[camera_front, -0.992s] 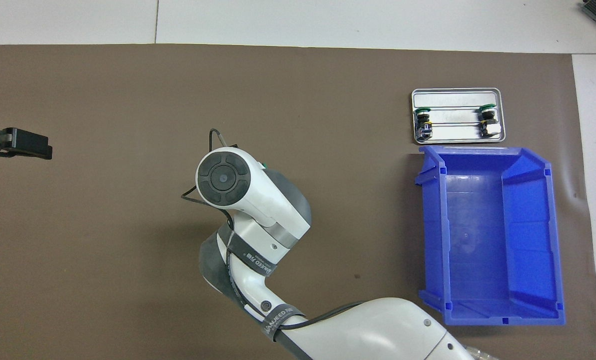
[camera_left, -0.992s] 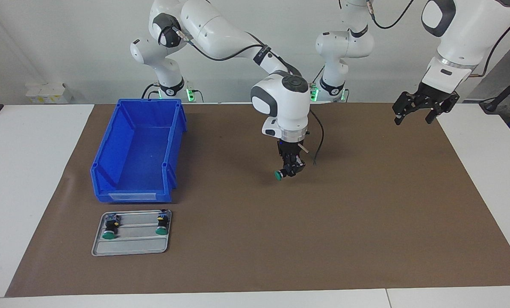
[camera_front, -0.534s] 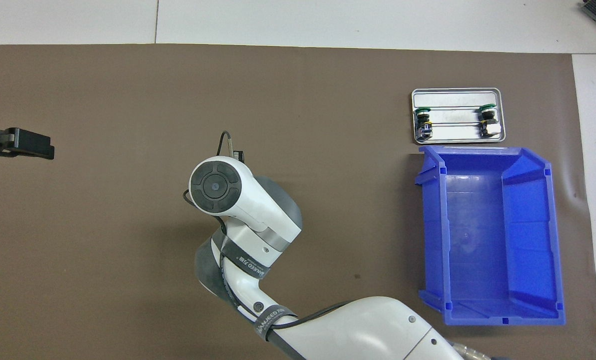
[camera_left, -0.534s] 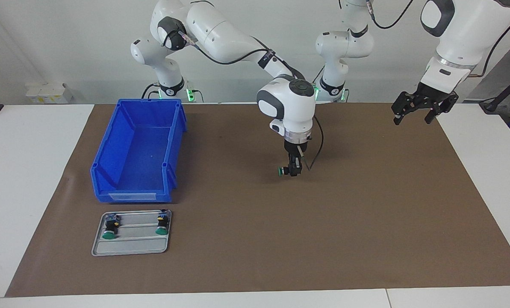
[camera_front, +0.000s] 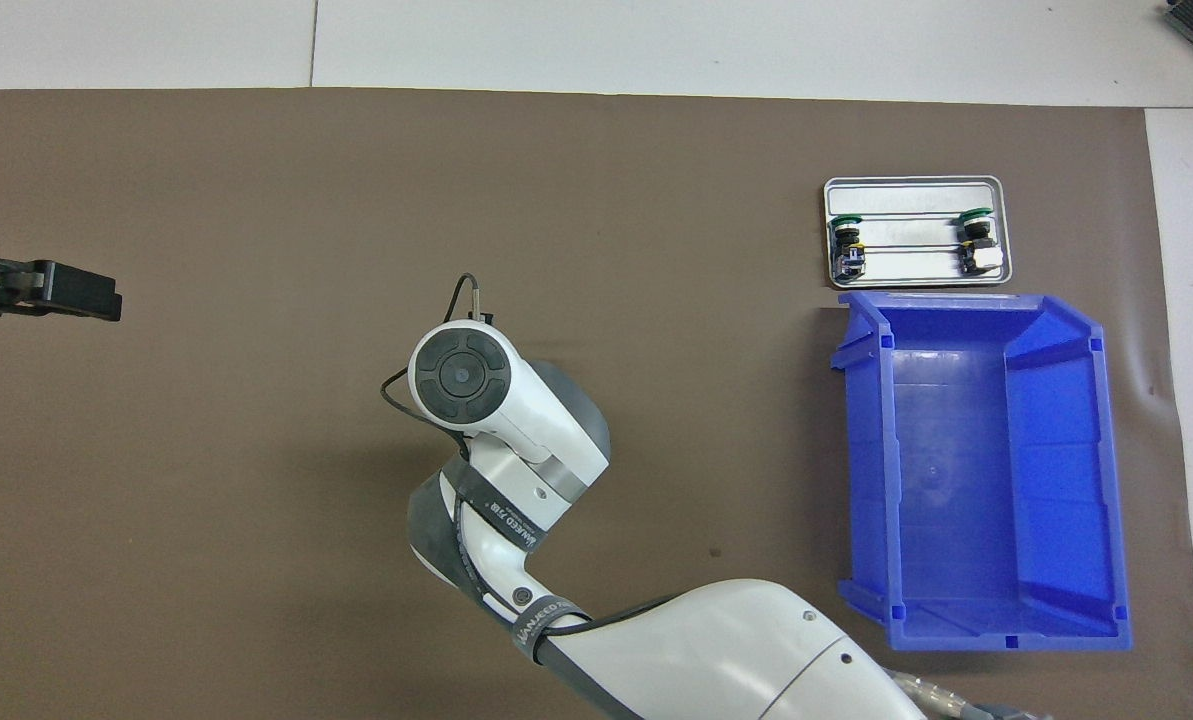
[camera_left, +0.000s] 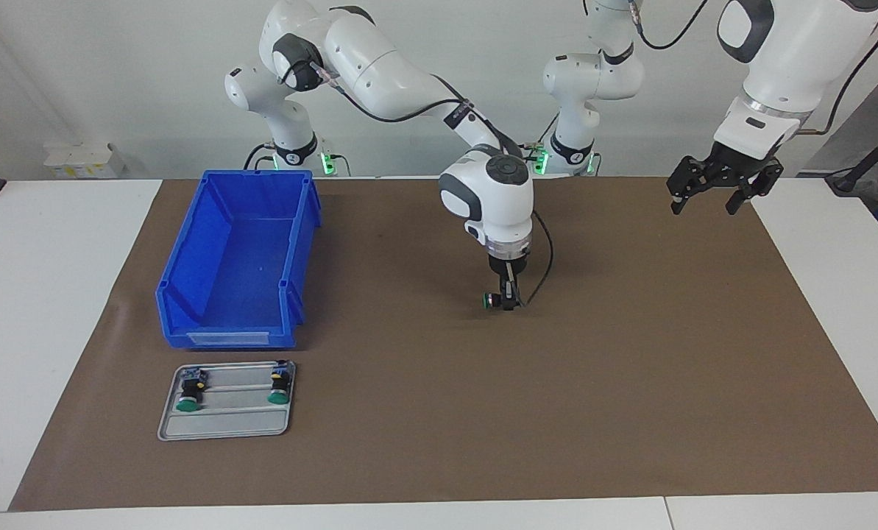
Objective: Place and press button with both arms
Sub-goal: 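Carry the green button with the right gripper to the table center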
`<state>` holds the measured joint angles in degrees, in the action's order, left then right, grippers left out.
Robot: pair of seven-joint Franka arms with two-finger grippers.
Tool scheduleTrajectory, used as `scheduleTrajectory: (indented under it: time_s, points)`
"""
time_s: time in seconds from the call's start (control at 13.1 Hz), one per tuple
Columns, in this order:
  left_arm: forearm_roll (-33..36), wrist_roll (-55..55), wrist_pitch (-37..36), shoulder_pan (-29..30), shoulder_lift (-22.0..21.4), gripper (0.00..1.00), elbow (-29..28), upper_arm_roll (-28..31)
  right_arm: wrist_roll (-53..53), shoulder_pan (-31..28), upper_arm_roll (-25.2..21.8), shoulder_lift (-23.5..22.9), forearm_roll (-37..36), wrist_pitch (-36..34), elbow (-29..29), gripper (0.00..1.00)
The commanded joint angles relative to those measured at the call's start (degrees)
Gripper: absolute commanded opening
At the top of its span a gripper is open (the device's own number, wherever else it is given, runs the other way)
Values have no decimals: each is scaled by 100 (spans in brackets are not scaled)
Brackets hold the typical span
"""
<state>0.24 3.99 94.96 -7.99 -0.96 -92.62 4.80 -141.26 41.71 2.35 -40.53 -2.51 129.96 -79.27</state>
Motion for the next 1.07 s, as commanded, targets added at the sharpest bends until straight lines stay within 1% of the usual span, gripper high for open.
scheduleTrajectory:
  time_s: [0.0, 0.08, 0.15, 0.31, 0.38, 0.46, 0.61, 0.69, 0.84, 0.99]
  points:
    - [-67, 417, 154, -89, -141, 100, -160, 29, 202, 12, 2, 168, 58, 127, -291, 21]
    - [-68, 636, 207, -97, -141, 100, -204, 29, 326, 38, 2, 168, 58, 118, -299, 58]
    - [-68, 856, 277, -132, -150, 100, -239, 29, 353, 47, 11, 186, 58, 109, -291, 65]
    - [-76, 1514, 374, -159, -220, 100, -423, 3, 441, 47, 11, 195, 49, 100, -273, 91]
    - [-76, 1804, 383, -159, -281, 100, -528, -6, 519, 30, 11, 256, 58, 100, -273, 98]
    - [-120, 2155, 409, -159, -325, 100, -625, -6, 686, -31, 11, 387, 66, 100, -299, 99]
    - [-531, 3051, 427, -150, -370, 100, -713, 12, 1264, -145, 11, 738, 75, -31, -535, 99]
    - [-768, 3508, 427, -150, -396, 100, -740, 12, 1641, -259, 11, 1088, 75, 3, -894, 99]
    - [-823, 4195, 436, -229, -510, 100, -1002, -6, 2449, -549, 11, 1913, 84, 30, -1754, 99]
    - [-823, 4461, 462, -466, -720, 100, -1371, 3, 3581, -917, 11, 2652, 93, -31, -2528, 100]
